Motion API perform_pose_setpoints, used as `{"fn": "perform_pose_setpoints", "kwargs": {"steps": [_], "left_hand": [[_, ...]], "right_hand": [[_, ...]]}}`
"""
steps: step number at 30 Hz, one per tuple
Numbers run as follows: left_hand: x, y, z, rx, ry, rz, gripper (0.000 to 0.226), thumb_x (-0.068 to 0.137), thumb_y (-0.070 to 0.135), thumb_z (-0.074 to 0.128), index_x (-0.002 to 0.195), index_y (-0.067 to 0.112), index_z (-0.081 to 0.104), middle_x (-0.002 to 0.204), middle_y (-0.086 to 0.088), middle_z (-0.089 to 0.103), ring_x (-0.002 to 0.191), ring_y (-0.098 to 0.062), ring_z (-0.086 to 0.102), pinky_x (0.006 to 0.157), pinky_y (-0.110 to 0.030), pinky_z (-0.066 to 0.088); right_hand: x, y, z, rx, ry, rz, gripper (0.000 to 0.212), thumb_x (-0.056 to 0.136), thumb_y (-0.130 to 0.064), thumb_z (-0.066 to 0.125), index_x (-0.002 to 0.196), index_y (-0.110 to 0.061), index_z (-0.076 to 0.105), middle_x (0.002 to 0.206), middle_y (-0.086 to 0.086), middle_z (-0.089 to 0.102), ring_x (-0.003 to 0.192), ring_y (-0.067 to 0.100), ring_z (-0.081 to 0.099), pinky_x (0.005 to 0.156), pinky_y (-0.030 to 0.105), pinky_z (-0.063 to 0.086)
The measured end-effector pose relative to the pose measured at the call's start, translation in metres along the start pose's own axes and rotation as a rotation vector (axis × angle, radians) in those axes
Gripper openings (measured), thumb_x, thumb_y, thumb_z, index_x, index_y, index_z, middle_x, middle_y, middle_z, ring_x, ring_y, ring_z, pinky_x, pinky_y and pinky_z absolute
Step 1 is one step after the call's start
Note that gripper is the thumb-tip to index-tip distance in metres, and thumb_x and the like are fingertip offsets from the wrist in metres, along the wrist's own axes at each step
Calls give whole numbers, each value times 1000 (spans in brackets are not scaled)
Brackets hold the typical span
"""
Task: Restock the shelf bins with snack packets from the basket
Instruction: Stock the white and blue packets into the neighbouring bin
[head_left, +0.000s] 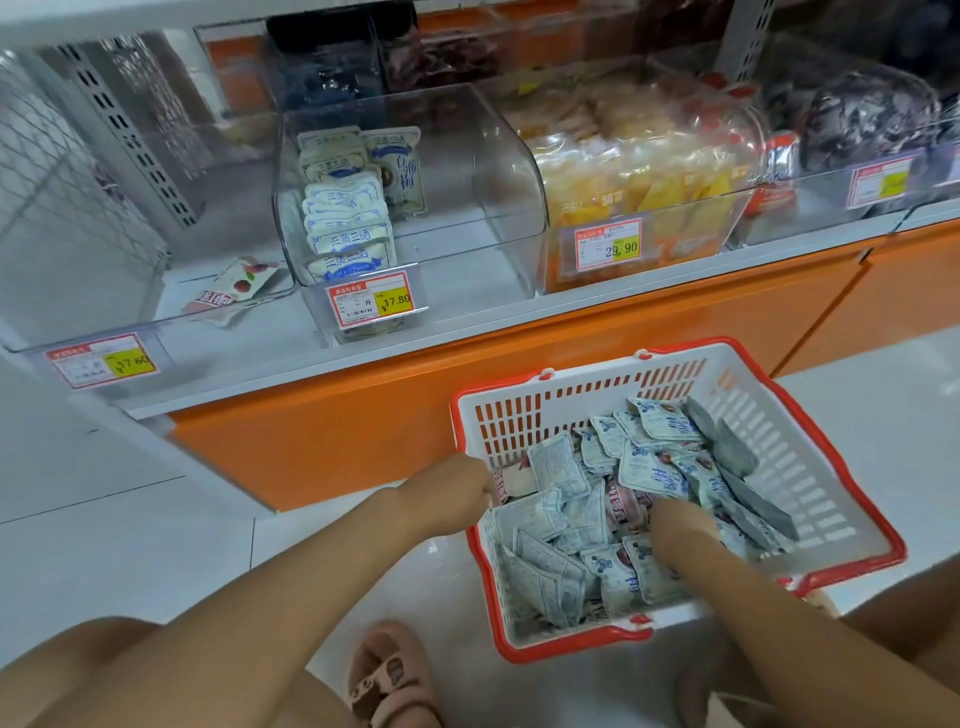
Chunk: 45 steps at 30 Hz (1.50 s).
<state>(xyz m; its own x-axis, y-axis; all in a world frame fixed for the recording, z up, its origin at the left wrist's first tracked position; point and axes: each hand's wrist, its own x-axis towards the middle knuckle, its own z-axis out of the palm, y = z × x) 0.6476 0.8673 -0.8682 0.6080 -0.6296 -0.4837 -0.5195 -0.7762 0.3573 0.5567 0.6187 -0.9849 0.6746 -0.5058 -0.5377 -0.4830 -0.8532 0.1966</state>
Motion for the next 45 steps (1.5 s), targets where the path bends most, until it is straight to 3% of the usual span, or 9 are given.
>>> {"fn": "perform_pose_setpoints", "kwargs": {"steps": [5, 11, 15, 18, 21, 26, 32, 38, 45], "left_hand": [[2, -13, -2, -57, 22, -37, 36, 96, 11, 42, 61, 8, 48, 87, -24, 57, 48, -12, 37, 47, -22, 28], [10, -5, -20, -488, 28, -107, 33, 92, 32, 60, 115, 9, 66, 117, -6, 66, 94, -13, 65, 82, -26, 54], [1, 5, -46, -1157, -32, -181, 59, 86, 41, 61, 126, -2, 55, 117, -21, 64, 99, -23, 68, 82, -27, 57], [-4, 7, -69, -1649, 18, -253, 72, 80, 46, 61, 123, -12, 50, 109, -26, 66, 95, -27, 69, 74, -29, 59], [-8, 8, -92, -1897, 79, -145, 69, 75, 47, 59, 118, -7, 56, 100, -23, 68, 83, -25, 71, 70, -29, 59], [-19, 6, -110, -1883, 254, -64, 16, 84, 8, 57, 96, 1, 65, 79, -10, 72, 61, -14, 68, 58, -22, 57], [-35, -2, -139, -1700, 531, 95, 17, 87, 1, 57, 102, 3, 65, 94, -13, 73, 76, -18, 71, 68, -26, 59], [-50, -9, -167, -1523, 742, 151, 22, 83, 5, 65, 105, 6, 65, 96, -11, 74, 84, -23, 71, 69, -32, 60], [-50, -36, -188, -1331, 1050, 113, 20, 85, 13, 67, 105, 14, 66, 99, -6, 73, 90, -18, 70, 73, -29, 55]], "right_hand": [[-5, -6, -57, 151, 7, -52, 10, 93, -7, 46, 84, -8, 50, 88, 6, 61, 73, 17, 57, 61, 25, 48], [-31, -20, -138, 1219, -84, -340, 30, 80, 11, 63, 103, -8, 69, 42, -3, 39, 42, 12, 35, 52, 21, 47], [-70, -35, -172, 1571, -77, -564, 40, 80, 6, 68, 56, -26, 64, 42, -7, 39, 41, 10, 39, 80, 45, 49], [-89, -40, -184, 1615, 92, -718, 33, 81, 9, 65, 98, -18, 74, 55, -12, 63, 51, 3, 57, 71, 21, 50], [-101, -48, -187, 1276, 468, -963, 40, 78, 7, 71, 101, -25, 75, 89, -14, 74, 86, 3, 66, 83, 20, 51], [-94, -74, -176, 635, 959, -1326, 37, 80, 3, 63, 109, -17, 72, 123, -6, 64, 129, 12, 46, 115, 29, 26], [-97, -75, -190, 968, 992, -992, 53, 86, 0, 57, 129, -29, 50, 136, -8, 50, 130, 0, 41, 106, 12, 31], [-110, -98, -260, 1173, 238, -1004, 22, 97, -28, 48, 95, -23, 69, 88, -1, 72, 81, 8, 66, 69, 21, 52], [-100, -134, -312, 1151, 153, -1057, 12, 81, -21, 73, 92, -25, 70, 85, -10, 74, 72, -4, 66, 63, 10, 47]]}}
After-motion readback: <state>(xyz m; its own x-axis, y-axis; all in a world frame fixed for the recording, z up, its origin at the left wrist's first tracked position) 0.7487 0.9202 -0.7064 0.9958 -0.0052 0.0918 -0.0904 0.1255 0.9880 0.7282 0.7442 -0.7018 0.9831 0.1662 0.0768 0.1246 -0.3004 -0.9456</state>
